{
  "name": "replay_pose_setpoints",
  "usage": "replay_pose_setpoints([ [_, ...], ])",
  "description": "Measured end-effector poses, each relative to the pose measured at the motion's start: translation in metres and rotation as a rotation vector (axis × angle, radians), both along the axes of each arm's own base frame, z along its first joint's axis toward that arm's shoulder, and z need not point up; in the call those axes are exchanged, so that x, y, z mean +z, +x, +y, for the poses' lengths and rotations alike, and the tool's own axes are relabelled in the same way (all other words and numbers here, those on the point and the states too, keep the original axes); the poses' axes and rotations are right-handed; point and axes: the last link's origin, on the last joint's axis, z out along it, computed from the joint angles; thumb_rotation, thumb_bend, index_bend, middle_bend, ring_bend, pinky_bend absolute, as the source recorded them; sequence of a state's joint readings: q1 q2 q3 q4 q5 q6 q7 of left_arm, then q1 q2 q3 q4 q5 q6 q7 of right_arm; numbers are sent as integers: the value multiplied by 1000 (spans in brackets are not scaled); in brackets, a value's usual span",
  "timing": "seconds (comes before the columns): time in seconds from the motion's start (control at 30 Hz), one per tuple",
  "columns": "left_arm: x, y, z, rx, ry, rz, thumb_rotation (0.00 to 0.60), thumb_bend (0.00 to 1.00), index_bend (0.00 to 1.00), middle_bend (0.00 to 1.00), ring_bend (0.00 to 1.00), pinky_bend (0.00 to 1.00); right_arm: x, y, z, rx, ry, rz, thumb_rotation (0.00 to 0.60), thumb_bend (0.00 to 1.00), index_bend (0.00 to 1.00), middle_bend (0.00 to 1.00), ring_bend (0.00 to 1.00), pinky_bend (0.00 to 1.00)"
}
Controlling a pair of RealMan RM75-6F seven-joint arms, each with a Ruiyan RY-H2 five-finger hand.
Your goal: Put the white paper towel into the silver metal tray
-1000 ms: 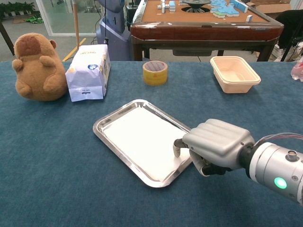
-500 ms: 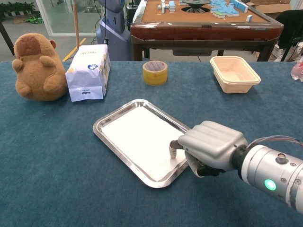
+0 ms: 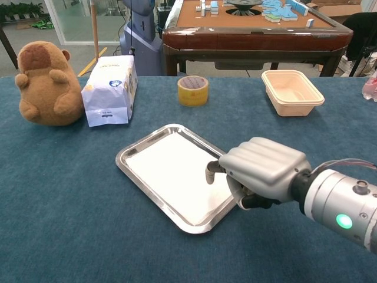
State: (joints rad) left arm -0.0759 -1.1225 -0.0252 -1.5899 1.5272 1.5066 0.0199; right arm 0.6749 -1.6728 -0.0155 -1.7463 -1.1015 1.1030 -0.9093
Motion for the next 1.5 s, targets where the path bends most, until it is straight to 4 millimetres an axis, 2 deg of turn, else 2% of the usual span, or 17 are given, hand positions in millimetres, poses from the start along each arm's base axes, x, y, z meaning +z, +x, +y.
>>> replay_pose_setpoints([
  [0.2, -1, 0, 0, 1, -1, 5, 600, 0, 311, 285, 230, 427, 28, 1, -4, 44, -86, -27, 600, 1000, 307, 1000, 964, 1000],
  [0.27, -2, 0, 0, 1, -1, 6, 600, 0, 311, 285, 230, 427, 37, -2, -6, 56, -116, -25, 600, 975, 348, 1000, 945, 1000],
  [0.37, -2, 0, 0, 0, -2, 8, 600, 0, 311, 285, 230, 427, 49, -6, -7, 81, -162, -24, 600, 827, 477, 1000, 921, 999],
  [0.47, -2, 1, 0, -2, -2, 9, 600, 0, 311, 285, 230, 428, 61, -9, -6, 116, -211, -36, 600, 692, 509, 1000, 898, 997],
  [0.53, -2, 1, 0, -5, 1, 8, 600, 0, 311, 285, 230, 428, 70, -13, -4, 139, -251, -53, 600, 546, 514, 979, 866, 983],
  [0.6, -2, 2, 0, -8, 3, 8, 600, 0, 311, 285, 230, 428, 82, -19, -2, 153, -295, -70, 600, 405, 514, 921, 818, 950],
  [0.63, -2, 2, -1, -8, 3, 8, 600, 0, 311, 285, 230, 428, 88, -23, -1, 153, -313, -75, 600, 319, 514, 861, 776, 912],
  [0.7, -1, 3, -1, -13, 6, 8, 600, 0, 311, 286, 230, 429, 101, -34, 1, 144, -345, -80, 600, 250, 514, 762, 705, 832],
  [0.77, -1, 4, -2, -19, 7, 8, 600, 0, 307, 291, 230, 430, 111, -43, 4, 134, -355, -74, 600, 235, 514, 649, 603, 691],
  [0.83, -1, 5, -2, -26, 10, 8, 600, 0, 292, 294, 230, 431, 121, -54, 8, 117, -361, -56, 600, 232, 514, 582, 527, 571],
  [0.97, -1, 8, -3, -52, 22, 1, 600, 0, 261, 295, 230, 432, 144, -79, 18, 60, -391, 5, 600, 231, 514, 545, 464, 418],
  [1.3, 0, 10, -3, -107, 62, -22, 600, 0, 252, 295, 230, 432, 183, -136, 47, -168, -517, 31, 600, 231, 514, 546, 459, 399],
  [1.5, 1, 10, -2, -105, 63, -26, 600, 0, 252, 295, 230, 432, 201, -159, 52, -268, -578, -21, 600, 231, 514, 546, 452, 399],
])
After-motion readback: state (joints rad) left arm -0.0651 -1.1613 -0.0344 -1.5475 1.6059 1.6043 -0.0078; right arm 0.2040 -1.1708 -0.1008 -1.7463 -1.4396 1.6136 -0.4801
